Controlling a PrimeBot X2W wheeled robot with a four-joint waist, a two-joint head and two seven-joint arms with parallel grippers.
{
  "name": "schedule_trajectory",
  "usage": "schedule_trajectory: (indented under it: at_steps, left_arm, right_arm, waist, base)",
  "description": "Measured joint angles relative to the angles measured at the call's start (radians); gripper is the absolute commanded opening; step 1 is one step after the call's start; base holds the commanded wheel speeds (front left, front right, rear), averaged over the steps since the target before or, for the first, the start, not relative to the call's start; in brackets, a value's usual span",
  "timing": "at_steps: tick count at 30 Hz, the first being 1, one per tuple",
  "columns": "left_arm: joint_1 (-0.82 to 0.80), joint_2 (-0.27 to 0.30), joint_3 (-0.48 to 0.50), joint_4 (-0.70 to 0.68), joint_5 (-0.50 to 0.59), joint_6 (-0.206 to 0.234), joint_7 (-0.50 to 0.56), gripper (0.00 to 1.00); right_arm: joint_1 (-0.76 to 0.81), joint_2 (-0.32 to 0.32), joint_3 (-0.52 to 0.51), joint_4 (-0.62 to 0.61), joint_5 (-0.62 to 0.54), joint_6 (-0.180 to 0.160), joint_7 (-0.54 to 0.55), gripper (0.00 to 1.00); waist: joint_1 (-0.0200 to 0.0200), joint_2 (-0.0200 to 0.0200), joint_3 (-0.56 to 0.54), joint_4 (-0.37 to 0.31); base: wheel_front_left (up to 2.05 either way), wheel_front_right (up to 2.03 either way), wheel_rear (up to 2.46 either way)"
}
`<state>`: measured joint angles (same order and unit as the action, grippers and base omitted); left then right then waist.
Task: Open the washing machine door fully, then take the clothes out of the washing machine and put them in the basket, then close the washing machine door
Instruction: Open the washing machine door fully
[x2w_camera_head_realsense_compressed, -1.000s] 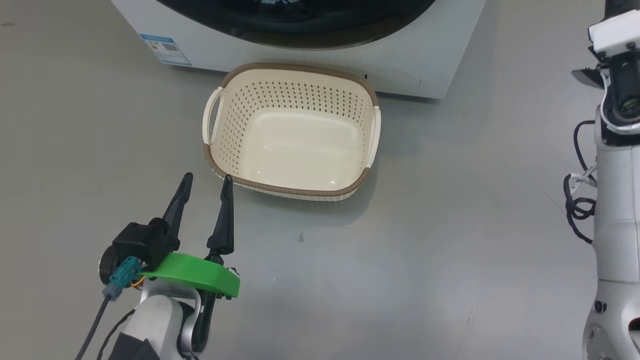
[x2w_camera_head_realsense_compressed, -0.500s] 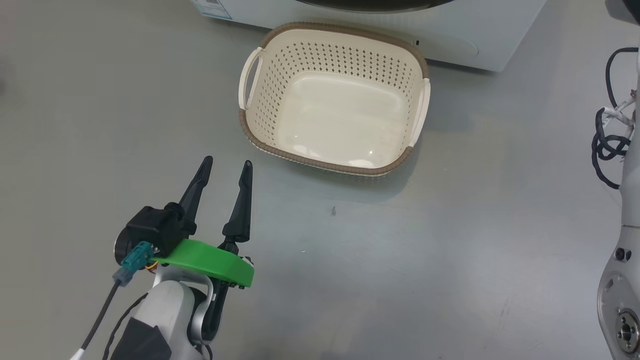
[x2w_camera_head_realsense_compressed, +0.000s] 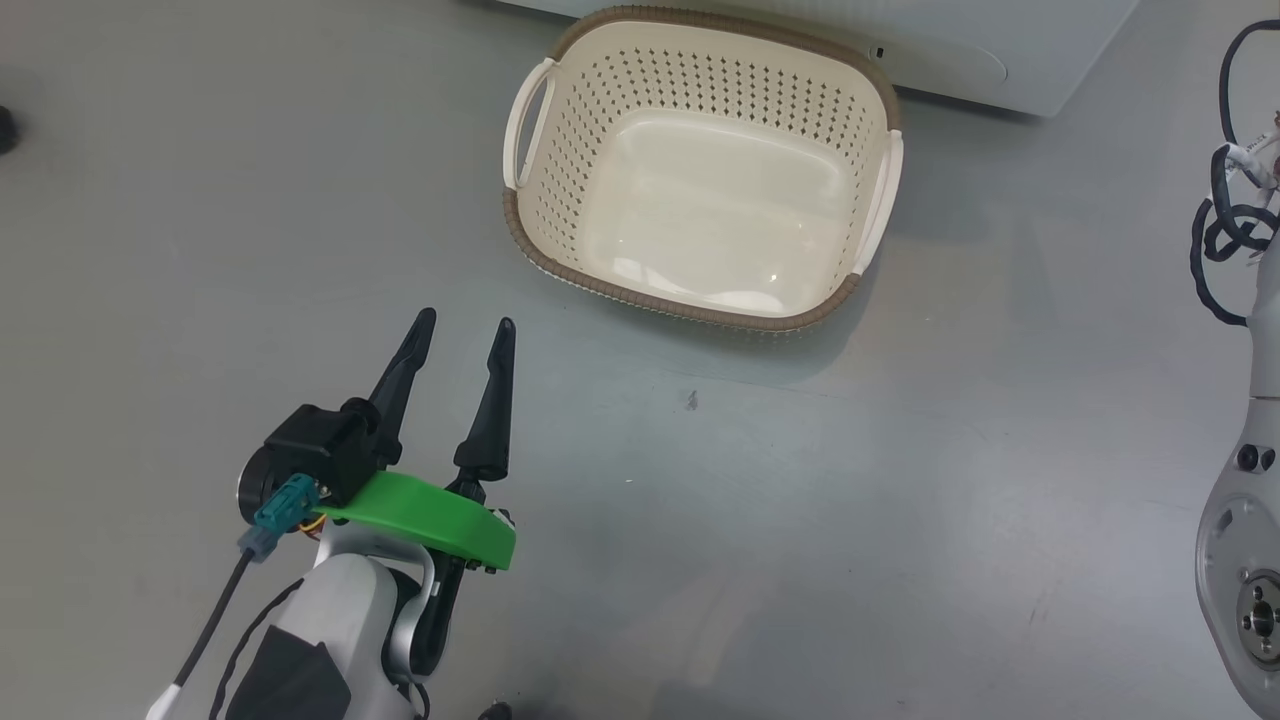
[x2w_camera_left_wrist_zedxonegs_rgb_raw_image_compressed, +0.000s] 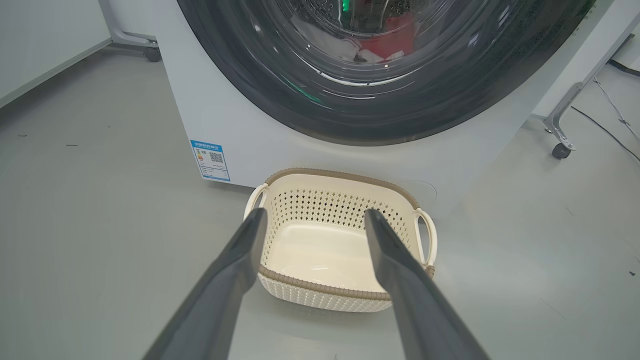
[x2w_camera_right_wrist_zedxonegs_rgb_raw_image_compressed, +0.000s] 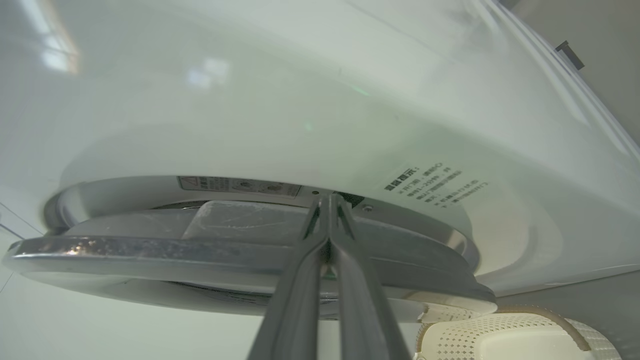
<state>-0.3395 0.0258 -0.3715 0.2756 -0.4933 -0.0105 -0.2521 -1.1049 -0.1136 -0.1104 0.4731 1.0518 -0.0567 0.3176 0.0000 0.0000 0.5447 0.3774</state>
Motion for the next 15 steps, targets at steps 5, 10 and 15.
schedule_trajectory:
  at_steps: [5, 10, 15]
  left_arm:
    - [-0.001, -0.001, -0.008, 0.005, -0.009, 0.001, 0.0, 1.0]
    - [-0.011, -0.001, -0.014, 0.006, -0.013, 0.001, 0.0, 1.0]
    - [-0.014, -0.002, -0.018, 0.008, -0.017, 0.001, 0.0, 1.0]
  right_arm:
    - [-0.025, 0.004, -0.002, 0.028, 0.013, -0.009, 0.017, 0.0]
    - [-0.073, 0.008, 0.001, 0.051, 0.035, -0.008, 0.042, 0.0]
    - [-0.085, 0.01, -0.006, 0.076, 0.056, -0.008, 0.055, 0.0]
  waist:
    - [0.0, 0.0, 0.009, 0.005]
    - [0.0, 0.0, 0.022, 0.006]
    - [0.0, 0.0, 0.027, 0.012]
  base:
    - [0.0, 0.0, 0.0]
    - [0.0, 0.0, 0.0]
    - [0.0, 0.0, 0.0]
